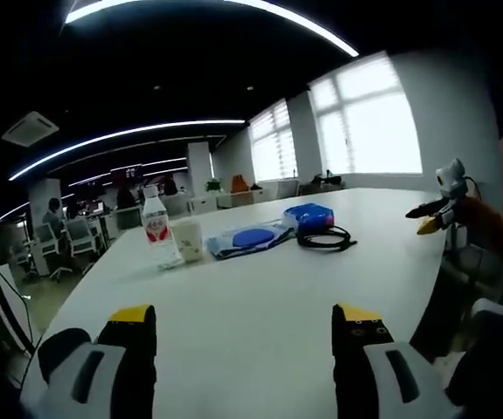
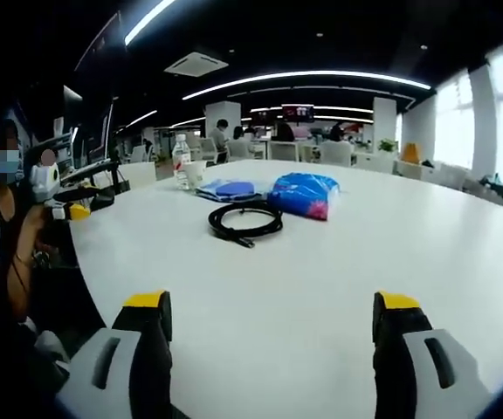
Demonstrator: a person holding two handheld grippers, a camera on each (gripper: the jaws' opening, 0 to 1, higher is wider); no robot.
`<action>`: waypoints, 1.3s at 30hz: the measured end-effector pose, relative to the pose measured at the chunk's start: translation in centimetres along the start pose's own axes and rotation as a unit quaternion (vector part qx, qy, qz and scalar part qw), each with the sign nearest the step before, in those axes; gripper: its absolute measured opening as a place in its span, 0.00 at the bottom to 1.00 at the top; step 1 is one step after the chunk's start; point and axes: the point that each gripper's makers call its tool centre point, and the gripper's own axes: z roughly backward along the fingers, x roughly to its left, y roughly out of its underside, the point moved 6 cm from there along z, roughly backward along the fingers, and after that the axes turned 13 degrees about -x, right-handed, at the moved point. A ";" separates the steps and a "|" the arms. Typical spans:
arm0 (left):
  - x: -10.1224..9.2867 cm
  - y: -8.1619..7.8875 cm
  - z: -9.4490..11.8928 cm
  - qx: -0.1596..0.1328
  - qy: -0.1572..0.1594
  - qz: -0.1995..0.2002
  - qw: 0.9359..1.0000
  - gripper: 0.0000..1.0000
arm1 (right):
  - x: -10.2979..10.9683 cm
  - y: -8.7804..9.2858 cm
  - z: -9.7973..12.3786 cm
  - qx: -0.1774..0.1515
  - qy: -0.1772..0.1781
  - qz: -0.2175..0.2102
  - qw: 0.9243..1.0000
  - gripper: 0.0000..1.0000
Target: Arrange the tabletop items into an orderly group along one side of the table until the central work area is clear of visible clutter.
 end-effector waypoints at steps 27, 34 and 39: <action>0.2 0.3 0.6 0.011 -0.019 0.006 1.000 1.00 | 0.0 1.1 -0.4 0.010 -0.007 -0.014 1.000 1.00; 0.2 0.3 0.7 0.011 -0.021 0.004 1.000 1.00 | 0.2 1.2 -0.4 0.017 -0.008 -0.007 1.000 0.98; 0.2 0.3 0.7 0.011 -0.020 0.006 1.000 1.00 | 0.1 1.4 -0.3 0.018 -0.006 -0.012 1.000 0.98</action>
